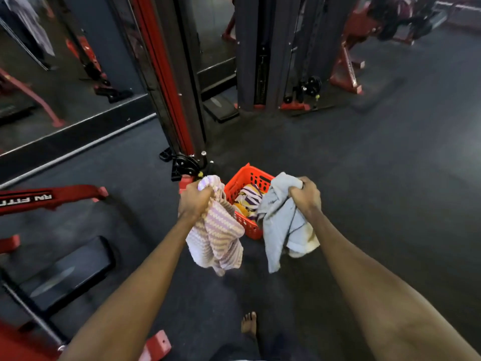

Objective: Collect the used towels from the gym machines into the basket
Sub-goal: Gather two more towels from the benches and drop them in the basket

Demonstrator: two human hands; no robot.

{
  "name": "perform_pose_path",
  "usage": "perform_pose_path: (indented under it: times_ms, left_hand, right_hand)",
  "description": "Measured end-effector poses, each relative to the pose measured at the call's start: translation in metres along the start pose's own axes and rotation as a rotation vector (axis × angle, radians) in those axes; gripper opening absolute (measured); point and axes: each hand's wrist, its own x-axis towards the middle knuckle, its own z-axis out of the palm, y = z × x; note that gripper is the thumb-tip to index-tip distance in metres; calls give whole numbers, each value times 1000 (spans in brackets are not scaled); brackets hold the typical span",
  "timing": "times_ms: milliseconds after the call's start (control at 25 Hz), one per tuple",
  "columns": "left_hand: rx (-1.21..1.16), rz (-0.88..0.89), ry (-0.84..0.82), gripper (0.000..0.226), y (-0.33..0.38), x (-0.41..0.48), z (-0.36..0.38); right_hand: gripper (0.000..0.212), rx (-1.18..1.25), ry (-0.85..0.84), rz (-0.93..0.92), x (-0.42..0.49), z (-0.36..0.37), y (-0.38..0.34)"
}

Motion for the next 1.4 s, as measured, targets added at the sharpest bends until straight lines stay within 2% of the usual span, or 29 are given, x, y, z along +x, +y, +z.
perform_pose_path:
  times_ms: [240, 520, 640, 760, 920, 1000, 1120, 1160, 1280, 1400]
  left_hand:
    - [37, -80, 44, 40, 33, 113, 35]
    - [130, -71, 21, 13, 53, 247, 106]
    - [120, -57, 18, 7, 52, 288, 129]
    - [58, -87, -1, 11, 55, 319, 147]
    - [14, -108, -45, 32, 57, 356, 181]
    - [9, -93, -68, 37, 50, 375, 208]
    - [-46, -83, -115, 18, 7, 412, 269]
    - [-43, -84, -132, 19, -19, 427, 293]
    - [67, -179, -280, 59, -107, 465, 365]
    - [194, -267, -470, 85, -185, 488, 424]
  right_hand:
    - [46, -60, -142, 24, 125, 63, -7]
    - [50, -196, -309, -38, 290, 177, 18]
    - [56, -309, -433, -6, 341, 220, 40]
    - [46, -358, -595, 80, 374, 246, 60]
    - [38, -364, -599, 186, 414, 275, 100]
    - [26, -357, -567, 202, 427, 278, 101]
    - [24, -262, -479, 222, 442, 285, 108]
    - [26, -226, -461, 234, 448, 294, 121]
    - [25, -215, -402, 193, 459, 330, 168]
    - [31, -279, -439, 171, 463, 379, 224]
